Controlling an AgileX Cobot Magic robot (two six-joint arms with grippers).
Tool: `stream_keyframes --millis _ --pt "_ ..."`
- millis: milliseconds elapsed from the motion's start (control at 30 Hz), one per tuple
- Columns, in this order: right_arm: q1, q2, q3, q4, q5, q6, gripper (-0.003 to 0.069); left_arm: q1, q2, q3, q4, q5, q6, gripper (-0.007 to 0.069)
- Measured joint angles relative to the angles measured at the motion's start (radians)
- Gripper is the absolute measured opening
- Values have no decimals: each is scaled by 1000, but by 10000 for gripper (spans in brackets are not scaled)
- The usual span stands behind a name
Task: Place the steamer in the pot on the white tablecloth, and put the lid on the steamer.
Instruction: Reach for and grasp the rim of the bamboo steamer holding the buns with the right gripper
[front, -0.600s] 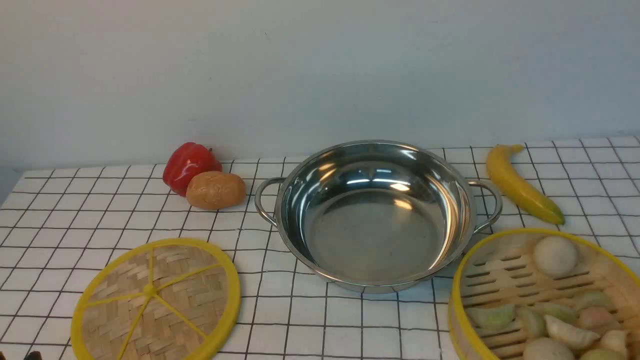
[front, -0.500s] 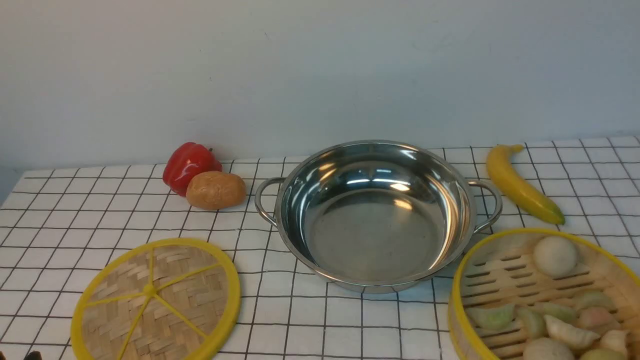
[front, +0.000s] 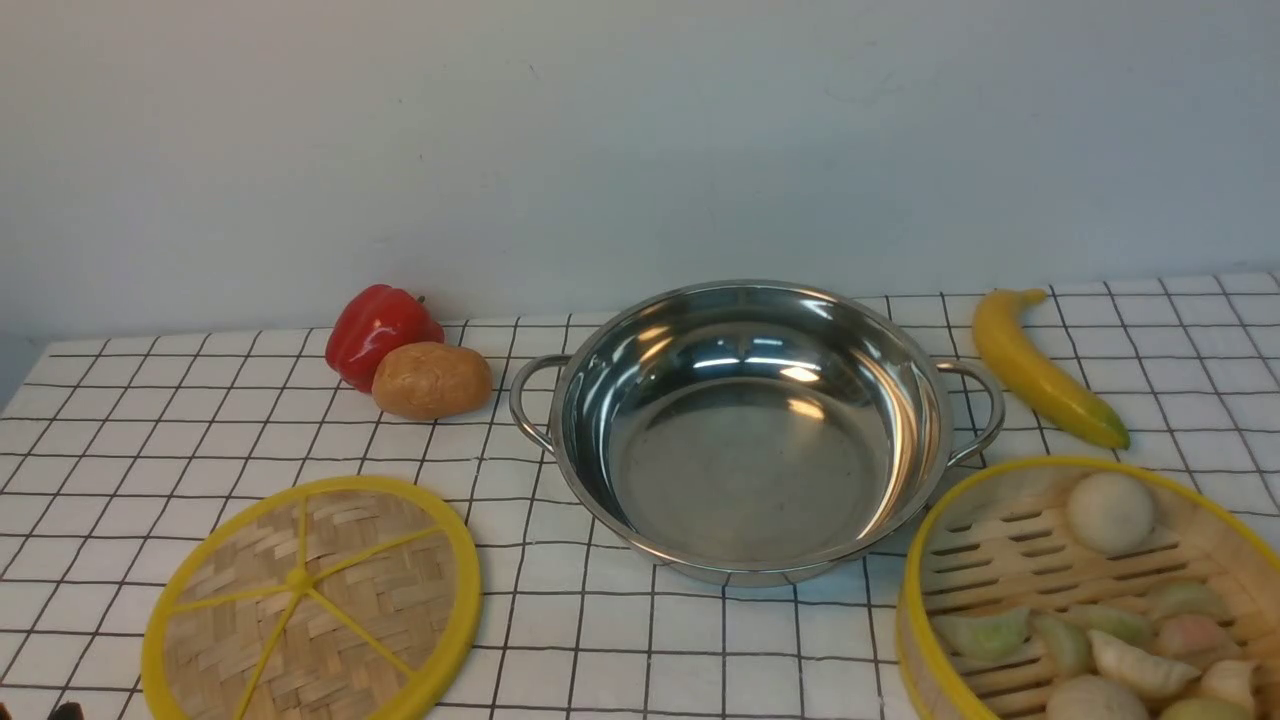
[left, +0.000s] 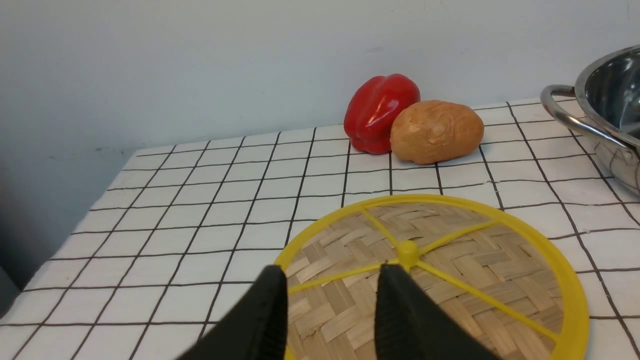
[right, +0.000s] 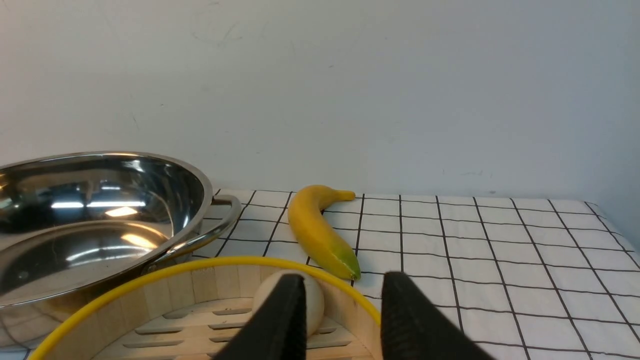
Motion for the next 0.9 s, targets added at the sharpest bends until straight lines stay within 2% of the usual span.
stream_keyframes --millis 667,833,900 --pt "0 0 0 0 0 0 240 0 0 0 -3 0 -7 243" --pt "0 0 0 27 0 10 240 0 0 0 -69 0 -80 243" --pt "0 0 0 104 0 55 240 0 0 0 -160 0 -147 243"
